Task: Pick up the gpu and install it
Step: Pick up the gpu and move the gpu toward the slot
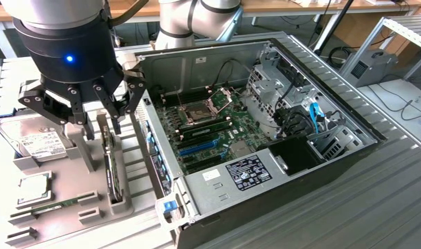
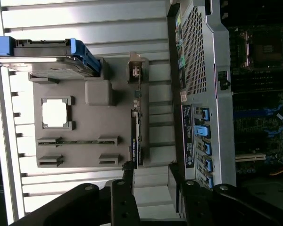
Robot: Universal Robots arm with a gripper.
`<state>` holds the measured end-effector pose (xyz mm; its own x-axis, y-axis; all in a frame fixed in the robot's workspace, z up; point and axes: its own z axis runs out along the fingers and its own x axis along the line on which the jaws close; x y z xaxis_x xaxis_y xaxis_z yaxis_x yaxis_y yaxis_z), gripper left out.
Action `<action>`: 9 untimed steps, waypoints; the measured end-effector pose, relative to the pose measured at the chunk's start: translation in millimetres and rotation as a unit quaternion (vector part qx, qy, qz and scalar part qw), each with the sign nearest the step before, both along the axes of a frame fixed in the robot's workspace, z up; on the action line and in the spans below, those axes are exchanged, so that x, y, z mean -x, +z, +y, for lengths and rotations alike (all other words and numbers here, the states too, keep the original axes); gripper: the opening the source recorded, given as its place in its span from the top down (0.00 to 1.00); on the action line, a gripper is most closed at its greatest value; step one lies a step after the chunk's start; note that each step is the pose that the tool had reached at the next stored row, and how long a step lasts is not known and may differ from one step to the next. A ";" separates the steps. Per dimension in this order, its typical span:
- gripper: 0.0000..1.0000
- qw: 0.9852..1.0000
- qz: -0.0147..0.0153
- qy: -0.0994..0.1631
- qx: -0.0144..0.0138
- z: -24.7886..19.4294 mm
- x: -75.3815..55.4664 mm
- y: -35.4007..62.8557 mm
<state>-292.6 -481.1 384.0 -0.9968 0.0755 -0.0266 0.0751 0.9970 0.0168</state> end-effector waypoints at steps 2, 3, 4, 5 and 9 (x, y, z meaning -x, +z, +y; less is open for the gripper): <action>0.58 1.000 0.000 0.000 0.000 0.0 0.0 -0.4; 0.58 1.000 0.000 0.000 0.000 0.0 0.0 -1.2; 0.58 1.000 0.000 0.000 0.000 0.0 0.0 -2.2; 0.58 1.000 0.000 0.000 0.000 -0.1 0.3 -3.1; 0.58 1.000 0.000 0.000 0.000 0.0 1.2 -5.5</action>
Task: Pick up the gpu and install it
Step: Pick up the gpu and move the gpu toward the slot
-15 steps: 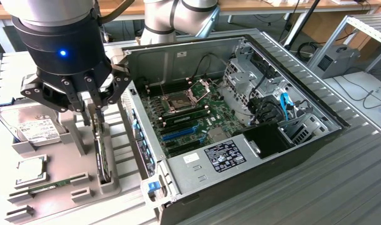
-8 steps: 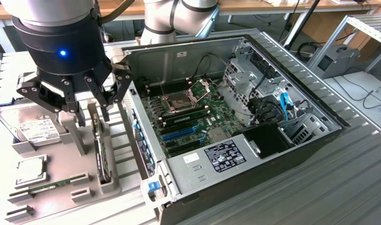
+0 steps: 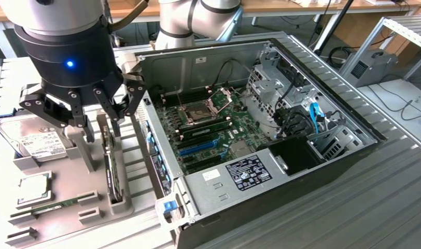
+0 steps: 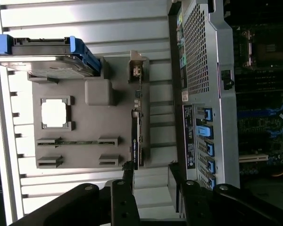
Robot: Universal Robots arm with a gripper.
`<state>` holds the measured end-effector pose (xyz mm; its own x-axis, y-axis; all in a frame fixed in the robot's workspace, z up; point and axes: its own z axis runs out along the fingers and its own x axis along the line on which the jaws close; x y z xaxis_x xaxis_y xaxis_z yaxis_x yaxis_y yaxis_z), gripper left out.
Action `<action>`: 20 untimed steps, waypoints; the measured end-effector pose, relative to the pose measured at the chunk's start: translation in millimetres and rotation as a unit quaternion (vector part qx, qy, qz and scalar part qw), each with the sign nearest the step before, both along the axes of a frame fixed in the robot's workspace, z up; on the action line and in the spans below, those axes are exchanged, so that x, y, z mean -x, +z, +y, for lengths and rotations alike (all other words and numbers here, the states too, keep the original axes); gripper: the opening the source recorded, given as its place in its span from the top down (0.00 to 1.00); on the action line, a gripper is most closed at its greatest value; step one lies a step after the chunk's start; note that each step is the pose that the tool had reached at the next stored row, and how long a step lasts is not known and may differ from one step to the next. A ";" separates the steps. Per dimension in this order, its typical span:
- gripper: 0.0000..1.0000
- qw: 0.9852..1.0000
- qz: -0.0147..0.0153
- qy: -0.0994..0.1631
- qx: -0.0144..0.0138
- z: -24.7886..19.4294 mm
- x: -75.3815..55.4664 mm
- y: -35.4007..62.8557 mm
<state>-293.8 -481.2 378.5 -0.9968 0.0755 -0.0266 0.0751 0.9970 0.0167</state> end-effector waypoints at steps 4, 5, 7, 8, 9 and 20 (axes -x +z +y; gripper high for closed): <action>0.58 1.000 0.000 0.000 0.000 0.0 0.3 -2.1; 0.58 1.000 0.000 0.000 0.000 0.0 0.4 -2.6; 0.58 1.000 0.000 0.000 0.000 0.0 0.5 -3.4; 0.58 1.000 0.000 0.000 0.000 0.0 0.6 -3.7; 0.58 1.000 0.000 0.000 0.000 0.0 0.6 -4.2; 0.58 1.000 0.000 0.000 0.000 0.0 1.3 -8.4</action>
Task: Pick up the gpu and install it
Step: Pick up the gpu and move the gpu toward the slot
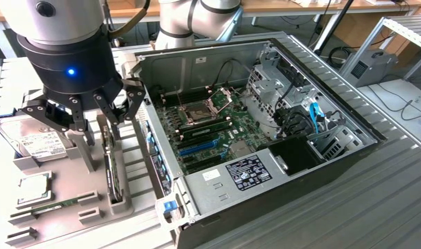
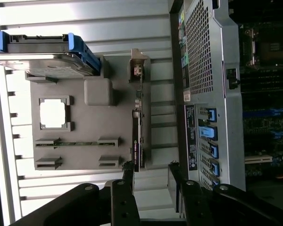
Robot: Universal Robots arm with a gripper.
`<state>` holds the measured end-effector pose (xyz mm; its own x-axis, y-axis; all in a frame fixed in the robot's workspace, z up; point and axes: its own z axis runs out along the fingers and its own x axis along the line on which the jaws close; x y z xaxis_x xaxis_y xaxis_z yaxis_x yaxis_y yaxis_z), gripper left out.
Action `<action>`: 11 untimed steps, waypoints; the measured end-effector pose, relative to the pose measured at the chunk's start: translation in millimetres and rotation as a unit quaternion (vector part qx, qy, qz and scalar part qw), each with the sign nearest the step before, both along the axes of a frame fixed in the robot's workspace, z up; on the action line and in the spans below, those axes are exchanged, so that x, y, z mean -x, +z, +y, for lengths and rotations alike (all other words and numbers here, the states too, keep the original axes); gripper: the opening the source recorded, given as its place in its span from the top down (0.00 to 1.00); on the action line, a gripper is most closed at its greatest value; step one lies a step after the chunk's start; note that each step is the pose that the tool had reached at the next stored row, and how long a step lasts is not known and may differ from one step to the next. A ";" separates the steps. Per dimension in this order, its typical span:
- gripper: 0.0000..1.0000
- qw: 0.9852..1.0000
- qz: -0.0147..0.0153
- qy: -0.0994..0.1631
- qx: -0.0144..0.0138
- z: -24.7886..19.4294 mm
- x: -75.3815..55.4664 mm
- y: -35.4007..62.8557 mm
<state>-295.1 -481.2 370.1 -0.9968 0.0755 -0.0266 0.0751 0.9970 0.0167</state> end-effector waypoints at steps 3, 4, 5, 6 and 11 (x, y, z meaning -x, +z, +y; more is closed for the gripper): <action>0.58 1.000 0.000 0.000 0.000 0.0 0.3 -1.1; 0.58 1.000 0.000 0.000 0.000 0.0 0.6 -1.8; 0.58 1.000 0.000 0.000 0.000 0.0 0.7 -2.2; 0.58 1.000 0.000 0.000 0.000 0.0 0.9 -2.5; 0.58 1.000 0.000 0.000 0.000 0.0 1.8 -4.4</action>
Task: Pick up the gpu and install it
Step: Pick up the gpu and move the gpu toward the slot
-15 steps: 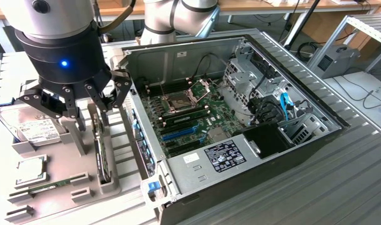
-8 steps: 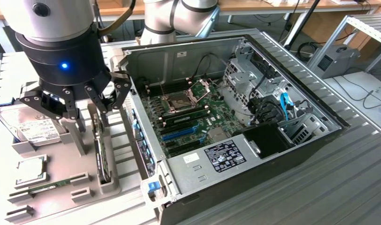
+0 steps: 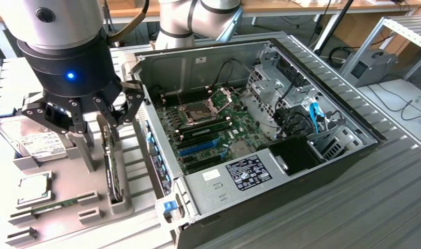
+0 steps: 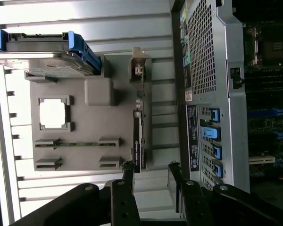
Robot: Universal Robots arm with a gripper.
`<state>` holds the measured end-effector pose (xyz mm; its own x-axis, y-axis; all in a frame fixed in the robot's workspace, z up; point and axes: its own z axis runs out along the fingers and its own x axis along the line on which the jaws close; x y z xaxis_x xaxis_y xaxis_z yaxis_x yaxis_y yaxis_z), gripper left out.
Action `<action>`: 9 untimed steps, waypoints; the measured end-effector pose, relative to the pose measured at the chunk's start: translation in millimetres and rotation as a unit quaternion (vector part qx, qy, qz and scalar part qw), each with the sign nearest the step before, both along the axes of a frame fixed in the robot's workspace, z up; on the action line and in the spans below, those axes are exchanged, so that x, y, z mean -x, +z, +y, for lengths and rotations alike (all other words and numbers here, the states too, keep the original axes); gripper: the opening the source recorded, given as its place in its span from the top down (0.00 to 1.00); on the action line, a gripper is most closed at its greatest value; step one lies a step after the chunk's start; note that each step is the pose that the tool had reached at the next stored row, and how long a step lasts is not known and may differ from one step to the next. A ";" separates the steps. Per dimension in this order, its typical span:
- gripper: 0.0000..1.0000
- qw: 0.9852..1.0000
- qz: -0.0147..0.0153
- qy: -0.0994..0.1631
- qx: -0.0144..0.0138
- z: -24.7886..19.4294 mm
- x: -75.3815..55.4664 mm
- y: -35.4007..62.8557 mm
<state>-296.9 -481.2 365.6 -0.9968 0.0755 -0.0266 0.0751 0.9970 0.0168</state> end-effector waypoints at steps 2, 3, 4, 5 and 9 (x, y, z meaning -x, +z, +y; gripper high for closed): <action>0.58 1.000 0.000 0.000 0.000 0.0 0.4 -0.8; 0.58 1.000 0.000 0.000 0.000 0.0 0.5 -1.1; 0.58 1.000 0.000 0.000 0.000 0.0 0.8 -1.6; 0.58 1.000 0.000 0.000 0.000 0.0 1.0 -2.0; 0.58 1.000 0.000 0.000 0.000 0.0 2.1 -4.1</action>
<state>-299.0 -481.2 361.5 -0.9968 0.0755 -0.0266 0.0751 0.9970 0.0168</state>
